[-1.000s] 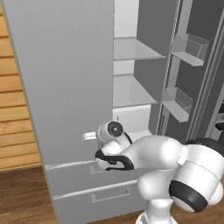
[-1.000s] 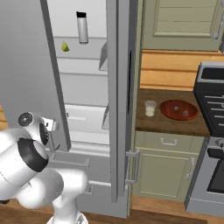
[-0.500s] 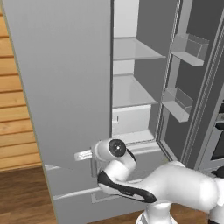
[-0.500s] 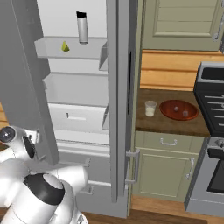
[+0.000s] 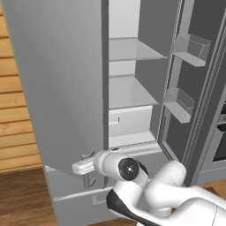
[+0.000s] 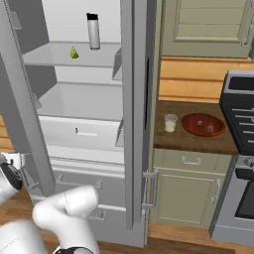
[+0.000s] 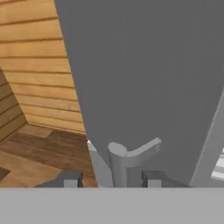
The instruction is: Grab a lemon wedge from the fridge and one ice cube from the ice bowl, and put them in the glass of lemonade.
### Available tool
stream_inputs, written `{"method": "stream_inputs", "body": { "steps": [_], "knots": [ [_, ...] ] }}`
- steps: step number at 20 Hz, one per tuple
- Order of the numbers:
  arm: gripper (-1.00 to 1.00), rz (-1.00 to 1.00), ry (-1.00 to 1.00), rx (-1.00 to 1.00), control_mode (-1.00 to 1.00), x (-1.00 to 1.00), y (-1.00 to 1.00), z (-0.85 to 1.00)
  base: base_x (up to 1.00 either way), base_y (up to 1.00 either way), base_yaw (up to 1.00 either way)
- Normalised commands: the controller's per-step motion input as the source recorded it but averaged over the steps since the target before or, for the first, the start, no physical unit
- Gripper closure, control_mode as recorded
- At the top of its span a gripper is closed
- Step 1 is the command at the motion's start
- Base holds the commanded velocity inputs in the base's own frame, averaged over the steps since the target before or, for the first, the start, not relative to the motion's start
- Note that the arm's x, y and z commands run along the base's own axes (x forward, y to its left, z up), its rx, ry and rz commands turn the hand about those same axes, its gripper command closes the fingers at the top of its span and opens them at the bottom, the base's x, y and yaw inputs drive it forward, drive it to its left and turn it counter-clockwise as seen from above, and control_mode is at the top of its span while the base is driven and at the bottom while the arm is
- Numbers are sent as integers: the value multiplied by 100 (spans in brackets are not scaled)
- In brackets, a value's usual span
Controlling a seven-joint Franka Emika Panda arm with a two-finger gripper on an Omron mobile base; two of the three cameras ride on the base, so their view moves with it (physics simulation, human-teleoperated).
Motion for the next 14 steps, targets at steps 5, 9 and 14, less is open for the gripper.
{"method": "stream_inputs", "body": {
  "steps": [5,9,14],
  "knots": [
    [-100,3,0,-2,-100,-59,-21,100,0,0,0],
    [-100,2,3,0,-100,-64,-33,100,0,0,0],
    [-100,0,17,-4,-100,-51,-44,100,0,0,0]
  ]
}}
